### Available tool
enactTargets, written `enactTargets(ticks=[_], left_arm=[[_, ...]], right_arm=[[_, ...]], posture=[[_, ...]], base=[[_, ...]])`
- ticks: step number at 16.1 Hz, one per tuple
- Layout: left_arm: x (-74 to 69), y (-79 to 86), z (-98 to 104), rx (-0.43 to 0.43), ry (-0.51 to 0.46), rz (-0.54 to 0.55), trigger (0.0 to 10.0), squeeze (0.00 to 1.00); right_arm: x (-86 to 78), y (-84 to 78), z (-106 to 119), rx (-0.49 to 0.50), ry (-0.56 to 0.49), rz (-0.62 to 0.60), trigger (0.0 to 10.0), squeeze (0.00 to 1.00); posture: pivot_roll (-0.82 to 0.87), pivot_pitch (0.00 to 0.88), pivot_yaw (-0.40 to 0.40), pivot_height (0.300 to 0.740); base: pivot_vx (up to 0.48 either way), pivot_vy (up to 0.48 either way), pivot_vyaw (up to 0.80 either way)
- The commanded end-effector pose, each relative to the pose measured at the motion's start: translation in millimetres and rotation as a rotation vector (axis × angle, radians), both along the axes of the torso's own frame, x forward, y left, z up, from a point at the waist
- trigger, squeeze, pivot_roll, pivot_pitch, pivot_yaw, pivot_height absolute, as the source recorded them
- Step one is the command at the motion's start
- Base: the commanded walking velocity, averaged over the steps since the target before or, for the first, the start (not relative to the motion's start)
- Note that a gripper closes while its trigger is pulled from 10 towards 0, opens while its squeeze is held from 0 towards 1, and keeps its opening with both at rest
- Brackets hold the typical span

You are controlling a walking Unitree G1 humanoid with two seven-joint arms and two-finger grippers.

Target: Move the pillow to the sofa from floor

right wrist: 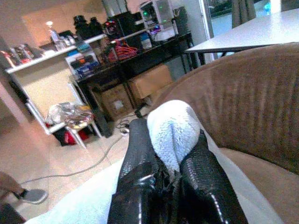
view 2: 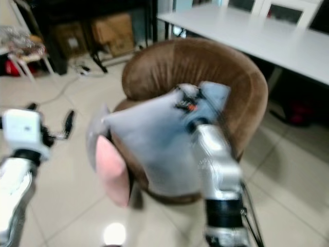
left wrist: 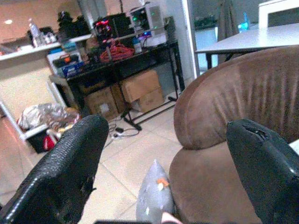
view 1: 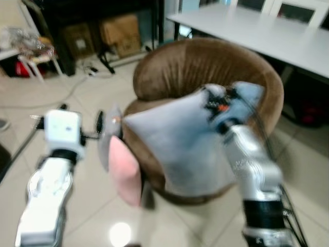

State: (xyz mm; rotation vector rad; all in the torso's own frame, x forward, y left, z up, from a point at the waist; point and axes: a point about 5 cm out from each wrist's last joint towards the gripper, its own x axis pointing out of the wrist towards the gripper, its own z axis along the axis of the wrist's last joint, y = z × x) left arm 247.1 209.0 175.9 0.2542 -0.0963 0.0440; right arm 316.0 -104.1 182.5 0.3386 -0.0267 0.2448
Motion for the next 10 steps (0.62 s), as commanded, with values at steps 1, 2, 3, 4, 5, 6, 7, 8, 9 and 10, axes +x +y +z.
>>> enactTargets(ticks=[1, 2, 3, 4, 5, 6, 7, 8, 9, 10], left_arm=[[0.3, -6.7, 0.9, -0.003, -0.006, -0.033, 10.0, 0.0], [0.1, -6.7, 1.1, -0.001, -0.005, -0.035, 10.0, 0.0], [0.0, -6.6, 0.9, -0.001, -0.005, -0.035, 10.0, 0.0], [-0.2, -6.5, 0.7, 0.0, -0.004, -0.036, 10.0, 0.0], [-0.7, -6.6, 0.8, 0.0, -0.004, -0.039, 10.0, 0.0], [-0.5, -6.6, 0.8, 0.0, -0.003, -0.041, 10.0, 0.0], [-0.5, -6.8, 0.7, -0.001, -0.002, -0.043, 10.0, 0.0], [0.1, -7.0, 0.8, -0.004, -0.002, -0.044, 10.0, 0.0], [0.2, -7.2, 0.7, -0.005, -0.002, -0.045, 10.0, 0.0], [0.3, -7.4, 0.5, -0.005, -0.001, -0.047, 10.0, 0.0]], right_arm=[[1.1, -14.1, 10.5, -0.003, -0.052, -0.046, 10.0, 0.0], [1.2, -14.0, 10.6, -0.003, -0.052, -0.045, 10.0, 0.0], [1.2, -14.0, 10.3, -0.004, -0.052, -0.044, 10.0, 0.0], [1.2, -13.9, 10.0, -0.006, -0.052, -0.042, 10.0, 0.0], [1.4, -13.8, 10.0, -0.006, -0.051, -0.041, 10.0, 0.0], [2.0, -13.3, 9.8, -0.006, -0.05, -0.04, 10.0, 0.0], [2.4, -12.9, 9.3, -0.002, -0.044, -0.036, 10.0, 0.0], [3.1, -12.8, 8.7, -0.001, -0.035, -0.032, 10.0, 0.0], [3.4, -12.9, 8.3, -0.001, -0.032, -0.031, 10.0, 0.0], [3.6, -13.0, 8.7, -0.008, -0.038, -0.033, 10.0, 0.0]], posture=[[0.06, 0.0, -0.006, 0.74], [0.06, 0.0, -0.006, 0.74], [0.06, 0.0, -0.007, 0.74], [0.06, 0.0, -0.007, 0.74], [0.06, 0.0, -0.007, 0.74], [0.07, 0.0, -0.008, 0.74], [0.07, 0.0, -0.008, 0.74], [0.07, 0.0, -0.008, 0.74], [0.07, 0.0, -0.008, 0.74], [0.07, 0.0, -0.006, 0.74]], base=[[0.274, 0.0, 0.0], [0.27, 0.0, 0.0], [0.27, 0.0, 0.0], [0.277, 0.0, 0.0], [0.277, 0.0, 0.0], [0.281, 0.0, 0.0], [0.285, 0.0, 0.0], [0.281, 0.0, -0.8], [0.281, 0.0, -0.8], [0.281, 0.0, 0.0]])
